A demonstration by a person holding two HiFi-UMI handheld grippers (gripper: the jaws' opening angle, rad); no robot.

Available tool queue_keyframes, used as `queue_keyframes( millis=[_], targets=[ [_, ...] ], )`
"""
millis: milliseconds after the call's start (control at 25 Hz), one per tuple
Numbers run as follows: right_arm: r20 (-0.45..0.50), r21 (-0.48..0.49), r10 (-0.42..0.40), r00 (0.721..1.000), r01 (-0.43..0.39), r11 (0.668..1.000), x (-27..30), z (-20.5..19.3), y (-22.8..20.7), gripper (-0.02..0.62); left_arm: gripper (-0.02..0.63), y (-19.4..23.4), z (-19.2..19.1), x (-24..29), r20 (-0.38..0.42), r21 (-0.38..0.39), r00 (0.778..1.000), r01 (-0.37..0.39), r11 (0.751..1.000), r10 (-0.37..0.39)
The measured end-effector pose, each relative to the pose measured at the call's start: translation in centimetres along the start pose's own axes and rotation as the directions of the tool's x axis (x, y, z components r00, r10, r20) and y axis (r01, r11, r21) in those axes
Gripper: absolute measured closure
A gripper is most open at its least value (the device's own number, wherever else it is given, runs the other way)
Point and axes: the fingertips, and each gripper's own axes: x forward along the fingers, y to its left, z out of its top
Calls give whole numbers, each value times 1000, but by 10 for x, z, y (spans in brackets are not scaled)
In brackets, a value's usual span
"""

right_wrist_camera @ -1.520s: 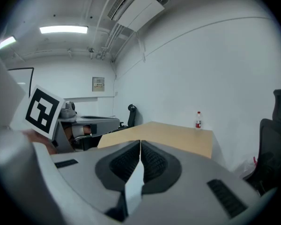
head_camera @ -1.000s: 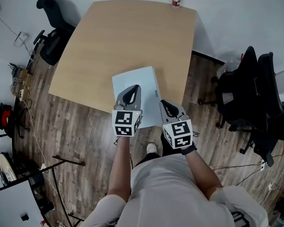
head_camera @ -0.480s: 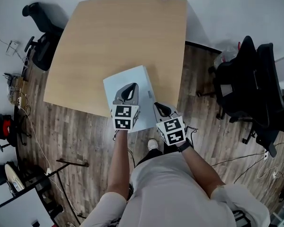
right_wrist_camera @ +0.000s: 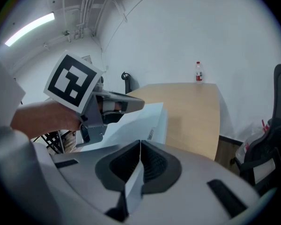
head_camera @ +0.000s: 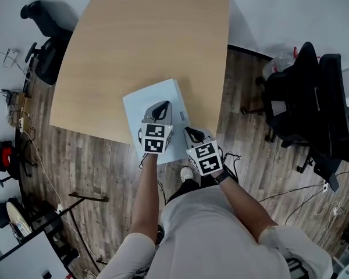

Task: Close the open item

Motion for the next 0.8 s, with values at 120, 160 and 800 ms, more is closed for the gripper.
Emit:
queue_keyframes(
  millis=[120,160,800],
  targets=[
    [-11,5,2,1000,-2,1000,5,-2,-4,581,597,1,-5,8,-18,-6,1000,4,1000,-5],
    [-15,6,3,1000,-3,1000,7,-3,-5,581,597,2,-7,11,-22,-8,1000,6,1000,-6],
    [-96,-17,-13,995,12,1000,32,-28,-14,581,597,3,-37,34,-118,-15,992,36,999,-38]
  ],
)
